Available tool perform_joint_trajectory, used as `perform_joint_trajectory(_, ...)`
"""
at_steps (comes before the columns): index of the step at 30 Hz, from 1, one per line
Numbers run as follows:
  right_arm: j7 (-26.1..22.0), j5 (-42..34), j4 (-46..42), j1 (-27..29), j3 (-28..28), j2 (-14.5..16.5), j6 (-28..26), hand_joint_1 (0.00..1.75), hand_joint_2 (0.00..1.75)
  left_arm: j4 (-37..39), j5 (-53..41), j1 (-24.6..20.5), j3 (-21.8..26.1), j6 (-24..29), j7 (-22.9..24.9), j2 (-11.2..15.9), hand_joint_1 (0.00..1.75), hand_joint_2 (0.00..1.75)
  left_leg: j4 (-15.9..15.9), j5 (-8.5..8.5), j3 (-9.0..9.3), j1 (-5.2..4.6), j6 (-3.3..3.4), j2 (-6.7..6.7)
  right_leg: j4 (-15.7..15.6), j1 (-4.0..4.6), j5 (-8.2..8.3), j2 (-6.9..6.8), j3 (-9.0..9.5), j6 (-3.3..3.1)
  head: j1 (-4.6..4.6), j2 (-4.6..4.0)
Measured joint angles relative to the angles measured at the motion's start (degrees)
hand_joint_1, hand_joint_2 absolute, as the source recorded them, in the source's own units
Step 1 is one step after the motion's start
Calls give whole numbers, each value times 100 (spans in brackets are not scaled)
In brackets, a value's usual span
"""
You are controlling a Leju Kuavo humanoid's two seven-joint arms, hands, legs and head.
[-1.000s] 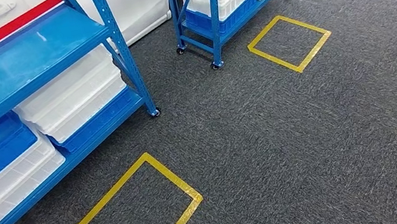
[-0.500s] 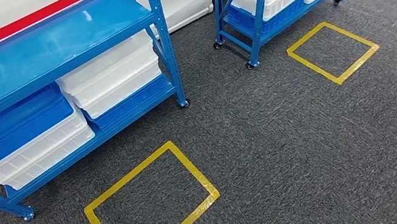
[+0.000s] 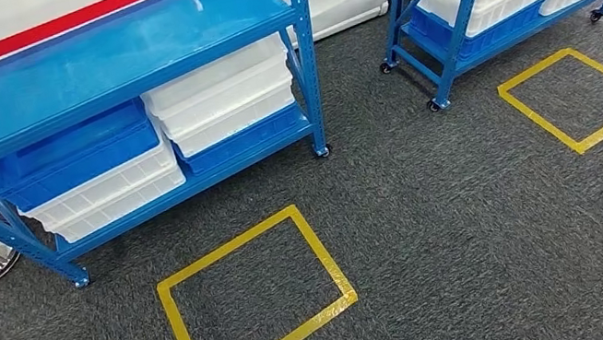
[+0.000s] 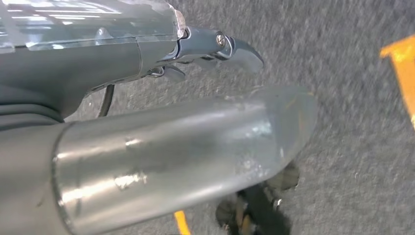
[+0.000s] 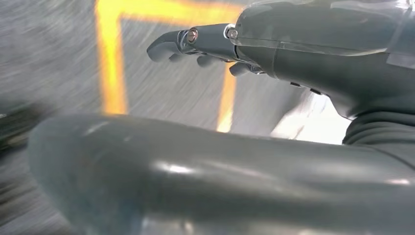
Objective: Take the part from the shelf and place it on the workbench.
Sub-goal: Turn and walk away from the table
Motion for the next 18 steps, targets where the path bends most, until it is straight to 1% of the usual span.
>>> perform_joint_trajectory(1,102,266,0,5,161,-6,-37,0,0,0,-9,-1,-1,3,10,-4,0,0,122,-80,-54,-2,-25,115,-24,-3,10,-77,14,-39,0,0)
perform_joint_trajectory(2,171,442,0,19,318,-20,-55,0,0,0,-16,-8,-1,7,19,-8,0,0,363,-224,-163,-4,-44,273,-45,-1,14,-159,25,-72,0,0)
perform_joint_trajectory(3,205,530,1,37,444,-41,-62,0,0,0,-16,-18,-1,10,23,-11,0,0,707,-409,-328,-8,-60,450,-51,16,8,-242,32,-94,0,0)
perform_joint_trajectory(4,203,536,2,52,526,-67,-66,0,0,0,-15,-27,-1,13,19,-9,0,0,1080,-584,-512,-6,-72,540,-51,31,0,-326,32,-113,0,0)
perform_joint_trajectory(5,154,472,3,60,575,-93,-57,0,0,0,-9,-28,-1,11,-7,-9,0,0,1389,-693,-663,-4,-79,589,-50,44,-10,-410,33,-124,-1,0)
perform_joint_trajectory(6,65,329,3,62,590,-115,-32,0,0,0,1,-22,-1,6,-39,-10,0,0,1526,-698,-727,-4,-78,612,-49,53,-19,-488,38,-130,-1,0)
perform_joint_trajectory(7,-50,92,3,53,560,-130,15,0,0,0,10,-15,-1,1,-71,-11,0,0,1440,-594,-678,-5,-68,632,-49,61,-29,-559,49,-131,-1,0)
perform_joint_trajectory(8,-143,-161,2,40,480,-143,57,0,0,0,18,-9,-1,-5,-91,-11,0,0,1156,-413,-526,-10,-46,672,-49,69,-42,-627,67,-128,-1,0)
perform_joint_trajectory(9,-182,-331,2,27,384,-150,81,0,0,0,20,-9,-1,-7,-85,-11,0,0,755,-224,-310,-29,-6,786,-49,75,-56,-688,90,-121,-1,0)
perform_joint_trajectory(10,-182,-433,3,16,305,-155,92,0,0,0,19,-17,-1,-6,-71,-7,0,0,389,-94,-120,-64,41,920,-46,88,-76,-751,114,-103,-1,0)
perform_joint_trajectory(11,-158,-441,3,10,247,-157,89,0,0,0,18,-29,-1,-5,-58,-3,0,0,134,-22,7,-97,87,1024,-47,97,-92,-810,134,-79,0,0)
perform_joint_trajectory(12,-112,-356,4,6,222,-157,81,0,0,0,15,-34,-1,-4,-43,-1,0,0,4,-8,62,-129,125,1087,-49,103,-107,-869,152,-51,0,0)
perform_joint_trajectory(13,-52,-223,4,-5,238,-157,76,0,0,0,11,-30,-1,-4,-33,4,0,0,-21,-17,58,-148,150,1054,-59,108,-116,-932,173,-21,0,0)
perform_joint_trajectory(14,-35,-89,4,-18,277,-156,83,0,0,0,10,-20,-1,-3,-26,5,0,0,-51,3,73,-135,180,975,-71,111,-126,-984,196,10,1,0)
perform_joint_trajectory(15,-62,-20,4,-27,295,-156,81,0,0,0,13,-4,1,-2,-20,5,0,0,-90,29,97,-119,204,908,-59,107,-150,-937,217,44,1,0)
perform_joint_trajectory(16,-94,-21,3,-26,286,-156,61,0,0,0,17,5,2,-2,-16,5,0,0,-133,58,122,-97,234,850,14,102,-214,-808,201,72,2,0)
perform_joint_trajectory(17,-123,-75,3,-17,258,-145,18,0,0,0,23,2,4,-1,-16,2,0,0,-172,89,143,-73,264,802,196,94,-333,-631,122,95,2,0)
perform_joint_trajectory(18,-127,-171,2,-4,224,-120,-40,0,0,0,28,-4,5,0,-19,0,0,0,-185,105,139,-66,280,762,492,78,-492,-437,-25,106,2,0)
